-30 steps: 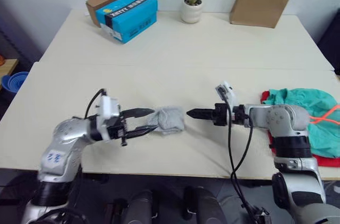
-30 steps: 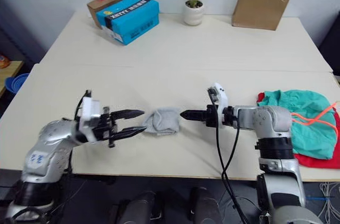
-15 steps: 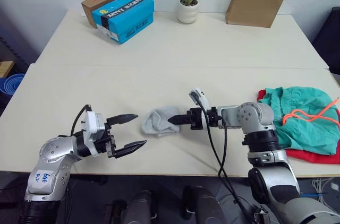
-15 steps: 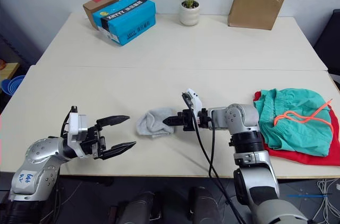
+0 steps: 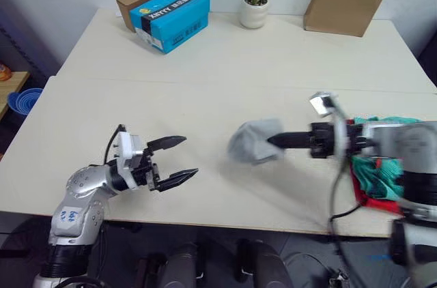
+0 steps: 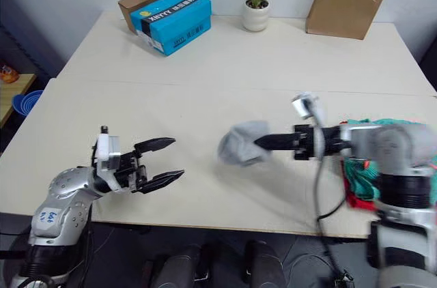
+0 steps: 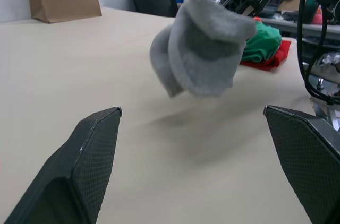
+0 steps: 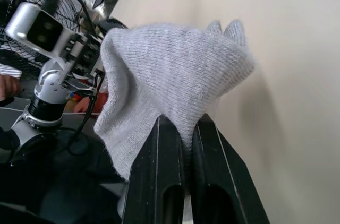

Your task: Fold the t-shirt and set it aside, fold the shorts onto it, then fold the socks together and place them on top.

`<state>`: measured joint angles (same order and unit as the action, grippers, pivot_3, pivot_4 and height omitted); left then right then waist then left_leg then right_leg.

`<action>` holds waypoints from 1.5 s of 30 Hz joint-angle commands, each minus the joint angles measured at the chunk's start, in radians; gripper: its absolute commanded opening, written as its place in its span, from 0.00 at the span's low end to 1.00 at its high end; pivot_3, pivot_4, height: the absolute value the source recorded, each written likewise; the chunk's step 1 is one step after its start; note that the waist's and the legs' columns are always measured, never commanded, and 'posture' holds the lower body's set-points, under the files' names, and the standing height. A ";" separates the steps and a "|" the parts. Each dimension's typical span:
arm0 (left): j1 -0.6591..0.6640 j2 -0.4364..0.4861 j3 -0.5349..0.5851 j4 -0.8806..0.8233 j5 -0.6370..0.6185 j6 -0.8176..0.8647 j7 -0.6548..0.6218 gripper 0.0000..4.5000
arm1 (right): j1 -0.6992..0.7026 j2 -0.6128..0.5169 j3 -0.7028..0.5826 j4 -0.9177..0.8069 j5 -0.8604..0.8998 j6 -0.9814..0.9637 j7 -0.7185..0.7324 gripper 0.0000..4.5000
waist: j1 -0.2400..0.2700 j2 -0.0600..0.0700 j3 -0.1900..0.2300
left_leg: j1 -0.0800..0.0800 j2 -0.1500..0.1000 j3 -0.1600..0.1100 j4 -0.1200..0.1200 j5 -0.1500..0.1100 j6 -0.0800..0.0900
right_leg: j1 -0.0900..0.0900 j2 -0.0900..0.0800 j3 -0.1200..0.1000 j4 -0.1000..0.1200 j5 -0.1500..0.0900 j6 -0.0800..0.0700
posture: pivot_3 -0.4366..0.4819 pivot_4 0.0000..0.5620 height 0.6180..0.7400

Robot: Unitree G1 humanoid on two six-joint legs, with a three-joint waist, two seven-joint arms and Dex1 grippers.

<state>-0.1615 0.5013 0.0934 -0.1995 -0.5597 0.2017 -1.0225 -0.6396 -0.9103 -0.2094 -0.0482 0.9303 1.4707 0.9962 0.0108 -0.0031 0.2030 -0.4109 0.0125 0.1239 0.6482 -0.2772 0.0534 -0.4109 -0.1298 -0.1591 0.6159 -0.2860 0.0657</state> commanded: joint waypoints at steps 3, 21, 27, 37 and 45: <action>0.017 -0.009 -0.012 -0.079 -0.026 0.030 0.027 1.00 | 0.119 -0.446 -0.053 0.178 -0.137 -0.257 0.317 0.01 | 0.009 0.002 0.001 | -0.001 0.000 0.001 0.000 0.000 -0.001 | 0.001 0.001 0.000 -0.004 0.001 0.001 | 0.48 0.27 1.00; 0.029 0.075 0.008 -0.148 -0.062 0.129 0.011 1.00 | -0.266 -0.339 0.326 1.205 -0.878 -1.162 0.308 0.01 | -0.030 0.005 0.003 | 0.004 0.003 0.011 -0.001 0.006 -0.008 | -0.001 0.003 0.003 -0.002 0.004 0.001 | 0.48 0.27 1.00; 0.043 0.086 0.022 -0.164 -0.073 0.144 0.025 1.00 | -0.287 -0.326 0.253 1.265 -0.889 -1.265 0.260 0.25 | -0.023 0.006 0.003 | 0.004 0.003 0.011 0.002 0.006 -0.008 | 0.000 0.002 0.003 -0.002 0.005 0.001 | 0.48 0.27 1.00; 0.012 0.150 0.040 -0.094 -0.050 0.189 0.022 1.00 | -0.320 -0.466 0.161 1.128 -0.855 -1.331 0.444 0.99 | -0.015 0.011 0.003 | 0.004 0.003 0.011 0.001 0.006 -0.008 | -0.001 0.002 0.003 -0.001 0.005 0.001 | 0.48 0.27 1.00; -0.006 0.190 0.053 0.016 0.115 0.047 0.068 1.00 | 0.032 -0.243 -0.043 0.528 -0.565 -1.399 0.510 0.99 | -0.018 0.004 0.000 | 0.006 0.006 0.011 0.001 0.006 -0.008 | 0.001 0.004 0.003 0.001 0.005 0.001 | 0.48 0.27 1.00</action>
<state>-0.1651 0.6787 0.1213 -0.1827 -0.4656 0.2884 -0.9594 -0.6408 -1.1991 -0.2135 0.6221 0.2837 0.0676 1.5231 -0.0072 0.0008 0.2032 -0.4045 0.0184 0.1350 0.6498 -0.2716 0.0452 -0.4098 -0.1259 -0.1563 0.6178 -0.2813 0.0662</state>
